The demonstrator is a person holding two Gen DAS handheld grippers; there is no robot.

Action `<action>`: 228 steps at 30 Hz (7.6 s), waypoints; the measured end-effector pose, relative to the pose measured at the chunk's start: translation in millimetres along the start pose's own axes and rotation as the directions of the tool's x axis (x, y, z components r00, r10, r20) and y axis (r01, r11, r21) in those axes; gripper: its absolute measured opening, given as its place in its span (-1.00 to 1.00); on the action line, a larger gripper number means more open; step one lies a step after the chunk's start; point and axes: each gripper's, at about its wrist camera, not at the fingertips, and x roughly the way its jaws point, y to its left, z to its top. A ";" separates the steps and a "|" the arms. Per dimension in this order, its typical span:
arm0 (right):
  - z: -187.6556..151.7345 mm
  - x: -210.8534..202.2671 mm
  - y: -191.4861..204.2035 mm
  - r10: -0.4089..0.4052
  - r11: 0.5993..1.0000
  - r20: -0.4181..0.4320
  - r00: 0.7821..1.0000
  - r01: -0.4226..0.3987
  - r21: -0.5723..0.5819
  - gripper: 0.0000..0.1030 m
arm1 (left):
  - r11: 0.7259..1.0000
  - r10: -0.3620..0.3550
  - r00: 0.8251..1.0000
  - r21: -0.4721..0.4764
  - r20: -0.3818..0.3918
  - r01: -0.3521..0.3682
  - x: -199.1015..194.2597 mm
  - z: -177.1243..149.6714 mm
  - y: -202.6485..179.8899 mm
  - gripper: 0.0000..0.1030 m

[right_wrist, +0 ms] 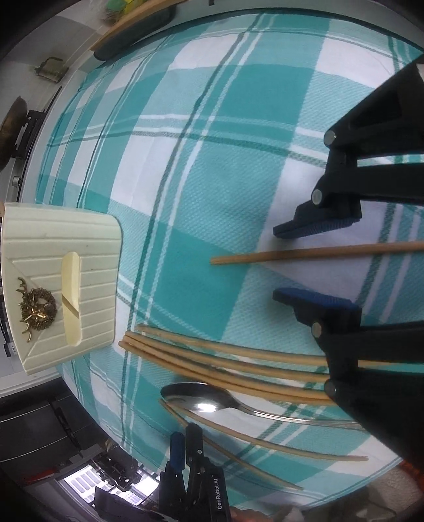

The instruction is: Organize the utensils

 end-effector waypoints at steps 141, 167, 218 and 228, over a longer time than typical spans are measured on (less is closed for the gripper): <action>-189.9 -66.3 16.6 -0.259 0.945 0.339 0.905 0.164 0.284 0.03 | 0.974 0.164 0.927 -0.206 0.338 -0.097 -44.5 -192.7 -48.0 0.99; -185.9 -63.5 12.6 -0.270 0.935 0.302 0.914 0.173 0.310 0.41 | 0.974 0.144 0.951 -0.209 0.274 -0.087 -44.0 -187.5 -45.2 0.99; -37.9 -9.3 54.8 0.038 0.999 0.188 0.982 -0.035 -0.021 -0.76 | 0.987 0.136 0.960 -0.119 0.246 -0.109 -22.7 -109.6 -70.1 0.89; -80.1 -29.5 24.2 -0.104 0.971 0.200 0.974 0.056 0.231 -0.86 | 0.973 0.151 0.959 -0.208 0.242 -0.101 -28.7 -128.7 -43.4 0.90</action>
